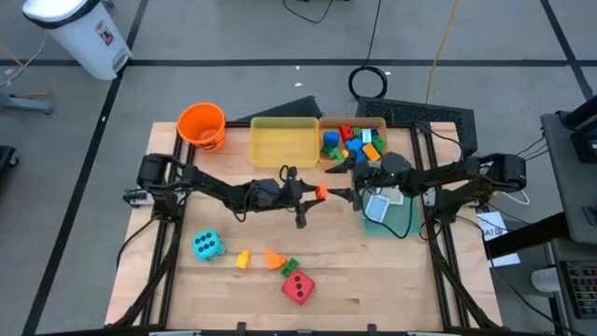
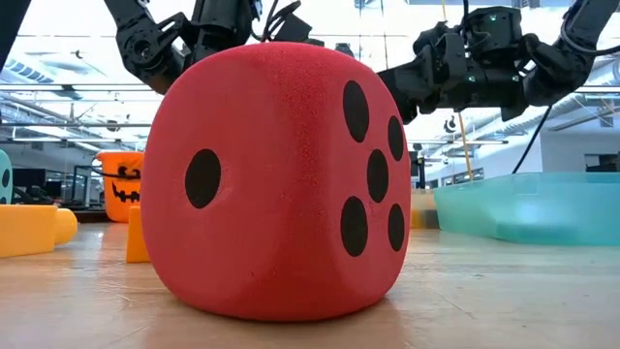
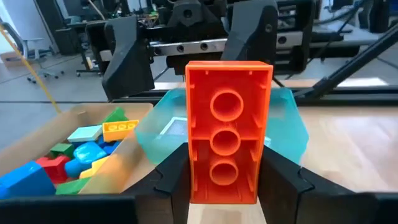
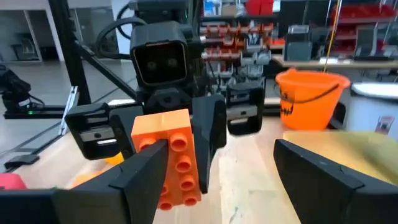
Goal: Pick & Place Toys
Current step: Put the orange game piece into the orange bin
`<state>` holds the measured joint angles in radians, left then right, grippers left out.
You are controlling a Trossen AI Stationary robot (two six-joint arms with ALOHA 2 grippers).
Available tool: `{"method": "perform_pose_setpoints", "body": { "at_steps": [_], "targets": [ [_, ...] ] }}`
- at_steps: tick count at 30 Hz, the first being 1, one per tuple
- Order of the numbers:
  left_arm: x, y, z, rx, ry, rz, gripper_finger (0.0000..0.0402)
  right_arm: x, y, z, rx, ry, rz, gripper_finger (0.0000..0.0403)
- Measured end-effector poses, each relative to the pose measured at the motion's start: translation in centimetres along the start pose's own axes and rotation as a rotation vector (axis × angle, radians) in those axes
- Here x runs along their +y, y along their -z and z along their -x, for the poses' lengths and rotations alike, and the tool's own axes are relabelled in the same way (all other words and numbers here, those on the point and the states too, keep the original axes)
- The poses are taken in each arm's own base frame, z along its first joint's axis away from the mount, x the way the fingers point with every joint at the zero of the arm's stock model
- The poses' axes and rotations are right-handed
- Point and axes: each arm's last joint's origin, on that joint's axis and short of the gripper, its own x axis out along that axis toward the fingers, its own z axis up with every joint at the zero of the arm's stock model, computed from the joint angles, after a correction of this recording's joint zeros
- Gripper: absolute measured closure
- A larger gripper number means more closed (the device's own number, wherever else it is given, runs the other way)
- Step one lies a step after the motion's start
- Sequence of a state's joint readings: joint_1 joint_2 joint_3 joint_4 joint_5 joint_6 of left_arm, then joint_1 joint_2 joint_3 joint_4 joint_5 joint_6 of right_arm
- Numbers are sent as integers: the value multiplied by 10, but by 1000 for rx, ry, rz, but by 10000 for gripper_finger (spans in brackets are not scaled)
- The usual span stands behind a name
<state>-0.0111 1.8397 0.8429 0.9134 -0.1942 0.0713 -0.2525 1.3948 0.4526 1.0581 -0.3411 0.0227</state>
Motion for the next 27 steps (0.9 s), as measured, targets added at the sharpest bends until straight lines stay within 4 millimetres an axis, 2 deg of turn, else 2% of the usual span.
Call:
{"method": "perform_pose_setpoints", "body": {
  "at_steps": [4, 10, 13, 17, 20, 27],
  "targets": [
    [-2, -2, 0, -7, -4, -21, 259, -5, -1, 6, 57, 11, -56, 121],
    [1, -7, 0, -37, -22, -27, 260, -12, -9, 15, 56, -113, -172, 121],
    [3, -7, 0, -42, -24, -14, 257, -8, -8, 13, 62, -118, -132, 121],
    [4, -6, -1, -37, 23, 30, 260, 3, -2, 3, 46, -38, 13, 119],
    [3, -7, -1, -39, 35, 35, 260, 12, -2, -4, -25, -53, 97, 115],
    [2, -3, 0, -5, 58, 56, 260, 17, 2, -20, -73, -38, 101, 120]
  ]
}}
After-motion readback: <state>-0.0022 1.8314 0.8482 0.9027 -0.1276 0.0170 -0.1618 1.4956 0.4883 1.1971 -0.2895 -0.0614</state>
